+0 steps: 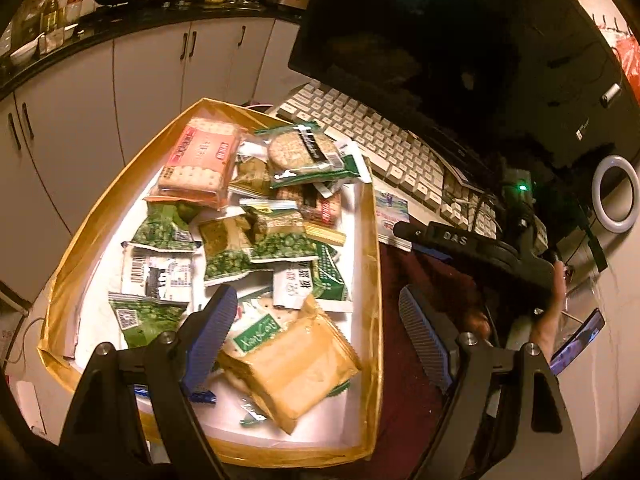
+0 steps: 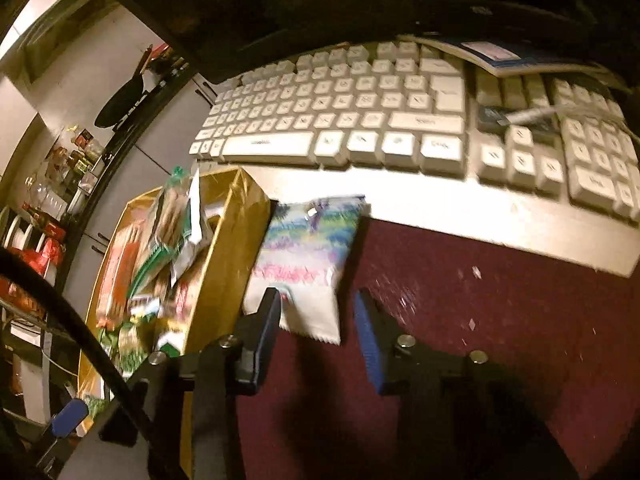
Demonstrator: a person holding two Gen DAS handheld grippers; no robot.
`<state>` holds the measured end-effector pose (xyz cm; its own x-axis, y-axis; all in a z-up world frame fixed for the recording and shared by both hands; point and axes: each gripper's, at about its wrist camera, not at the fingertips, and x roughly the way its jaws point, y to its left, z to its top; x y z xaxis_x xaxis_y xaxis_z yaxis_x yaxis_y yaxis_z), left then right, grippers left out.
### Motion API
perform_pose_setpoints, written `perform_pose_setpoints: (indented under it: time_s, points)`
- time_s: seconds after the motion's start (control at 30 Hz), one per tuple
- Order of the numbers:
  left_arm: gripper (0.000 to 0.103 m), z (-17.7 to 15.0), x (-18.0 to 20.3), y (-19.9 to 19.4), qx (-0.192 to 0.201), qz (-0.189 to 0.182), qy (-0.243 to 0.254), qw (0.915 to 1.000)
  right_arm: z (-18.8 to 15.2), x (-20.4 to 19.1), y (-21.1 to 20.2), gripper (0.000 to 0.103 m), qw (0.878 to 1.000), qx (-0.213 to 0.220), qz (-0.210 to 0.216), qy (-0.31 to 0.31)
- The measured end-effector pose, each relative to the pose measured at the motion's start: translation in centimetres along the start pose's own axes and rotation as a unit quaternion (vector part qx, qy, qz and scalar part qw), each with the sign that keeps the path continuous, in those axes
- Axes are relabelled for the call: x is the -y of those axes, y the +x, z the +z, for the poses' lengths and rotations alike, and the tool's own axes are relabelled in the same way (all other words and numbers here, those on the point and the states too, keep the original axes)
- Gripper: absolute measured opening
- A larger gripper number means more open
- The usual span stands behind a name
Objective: Organize snacks
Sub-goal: 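Grasp the white Dole sachet on the mat with the right tool, then carry the white sachet over the tray and open the right tool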
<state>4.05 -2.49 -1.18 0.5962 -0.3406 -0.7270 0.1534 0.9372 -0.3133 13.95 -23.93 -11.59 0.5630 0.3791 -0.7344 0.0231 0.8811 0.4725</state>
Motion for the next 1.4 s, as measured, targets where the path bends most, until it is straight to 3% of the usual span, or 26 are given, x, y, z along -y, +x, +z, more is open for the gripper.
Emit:
perform_pose_setpoints:
  time_s: [0.03, 0.13, 0.23, 0.43, 0.63, 0.73, 0.8, 1.0, 1.2, 1.4]
  points:
    - [0.083, 0.1, -0.2, 0.0, 0.001, -0.001, -0.003, 1.0000, 0.0, -0.2, 0.2, 0.021, 1.000, -0.001, -0.005, -0.005]
    - [0.083, 0.1, -0.5, 0.0, -0.001, -0.004, -0.010, 0.9999, -0.4, -0.5, -0.3, 0.011, 1.000, 0.004, -0.020, -0.013]
    - [0.083, -0.1, -0.1, 0.0, -0.004, -0.007, -0.008, 0.9999, -1.6, 0.3, -2.1, 0.010, 1.000, 0.008, -0.003, -0.004]
    - [0.083, -1.2, 2.8, -0.5, -0.010, -0.022, 0.028, 0.9993, -5.4, 4.0, -6.0, 0.010, 1.000, 0.002, 0.021, 0.010]
    - [0.083, -3.3, 7.6, 1.0, -0.052, -0.063, 0.089, 0.9926, -7.7, 7.0, -9.2, 0.014, 1.000, 0.021, -0.013, 0.008]
    - [0.083, -3.4, 9.8, 2.6, -0.078, -0.076, 0.114, 0.9875, -7.3, 8.4, -9.6, 0.033, 0.999, 0.038, -0.022, 0.026]
    - [0.083, -3.4, 11.0, 4.1, -0.091, -0.086, 0.132, 0.9834, -7.0, 9.1, -9.8, 0.035, 0.998, 0.048, -0.014, 0.041]
    - [0.083, -3.2, 13.3, 8.8, -0.125, -0.072, 0.153, 0.9777, -5.8, 11.7, -9.3, 0.035, 0.993, 0.053, 0.024, 0.102]
    - [0.083, -3.9, 15.9, 12.0, -0.143, -0.048, 0.191, 0.9699, -4.9, 12.4, -8.2, 0.035, 0.991, 0.046, 0.061, 0.113]
    - [0.083, -4.4, 17.1, 13.7, -0.145, -0.048, 0.207, 0.9664, -5.3, 12.6, -8.1, 0.020, 0.990, 0.047, 0.069, 0.112]
